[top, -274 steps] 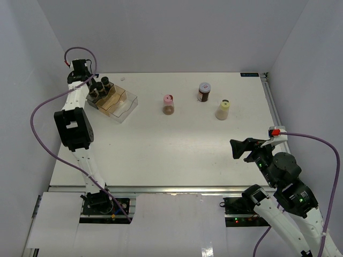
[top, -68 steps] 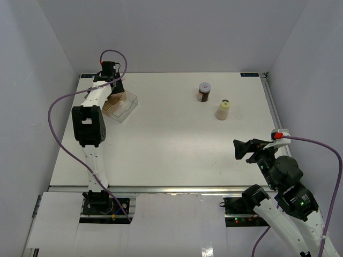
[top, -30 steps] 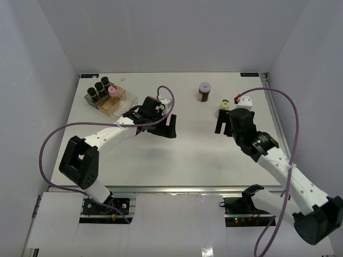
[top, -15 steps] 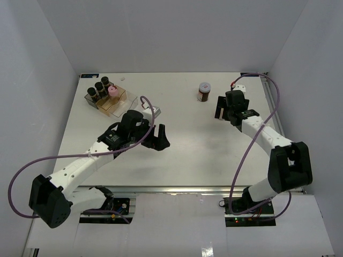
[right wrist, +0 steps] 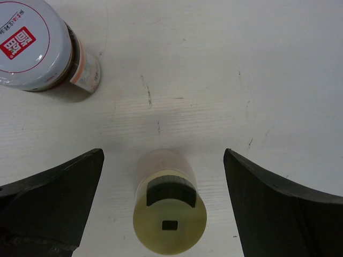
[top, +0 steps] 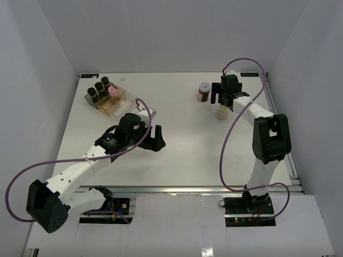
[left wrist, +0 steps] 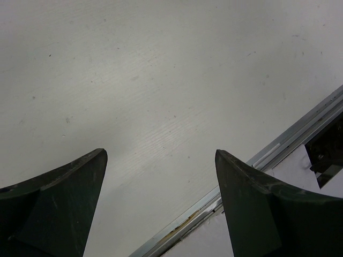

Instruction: Organize the condiment bottles

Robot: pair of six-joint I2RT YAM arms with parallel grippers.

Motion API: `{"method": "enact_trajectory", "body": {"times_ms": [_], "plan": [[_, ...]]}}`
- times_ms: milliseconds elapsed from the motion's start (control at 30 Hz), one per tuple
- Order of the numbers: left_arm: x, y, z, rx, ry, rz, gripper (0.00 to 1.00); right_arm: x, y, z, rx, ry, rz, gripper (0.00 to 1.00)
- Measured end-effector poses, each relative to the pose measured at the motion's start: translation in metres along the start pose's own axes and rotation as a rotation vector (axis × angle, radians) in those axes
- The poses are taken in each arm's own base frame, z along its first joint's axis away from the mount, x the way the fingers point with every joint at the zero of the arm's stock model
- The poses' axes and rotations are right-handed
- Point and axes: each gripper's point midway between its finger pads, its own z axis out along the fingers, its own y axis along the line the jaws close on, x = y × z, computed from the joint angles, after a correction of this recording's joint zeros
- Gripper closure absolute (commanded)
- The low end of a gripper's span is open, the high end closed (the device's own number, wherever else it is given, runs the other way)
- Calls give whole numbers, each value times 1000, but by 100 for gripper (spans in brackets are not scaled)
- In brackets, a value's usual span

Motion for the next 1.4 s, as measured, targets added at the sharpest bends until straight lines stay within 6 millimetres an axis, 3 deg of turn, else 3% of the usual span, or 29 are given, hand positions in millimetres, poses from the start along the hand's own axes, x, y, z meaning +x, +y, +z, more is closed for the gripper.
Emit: {"method": "enact_trajectory", "body": {"times_ms": [300, 500, 733, 967, 1033, 1200, 1400], "plan": [[0, 3, 0, -18, -3, -1, 7, 20, -1, 6, 1, 52, -11, 8], [-1, 6, 0, -31, -6, -1, 7, 43, -2, 7, -3, 103, -22, 33], [-1, 11, 0, -60, -11, -2, 8, 42, -1, 5, -14, 100, -31, 59], [-3, 17, 0, -94, -20, -5, 8, 54, 9, -20, -55, 103, -74, 66], [-3, 19, 0, -108, -23, -10, 8, 59, 28, -36, -90, 86, -106, 66], [-2, 36, -7, -213, -31, -47, 8, 87, 117, -88, -261, 60, -232, 67], [-3, 48, -36, -319, -75, -116, 8, 130, 211, -153, -440, 36, -358, 67]]}}
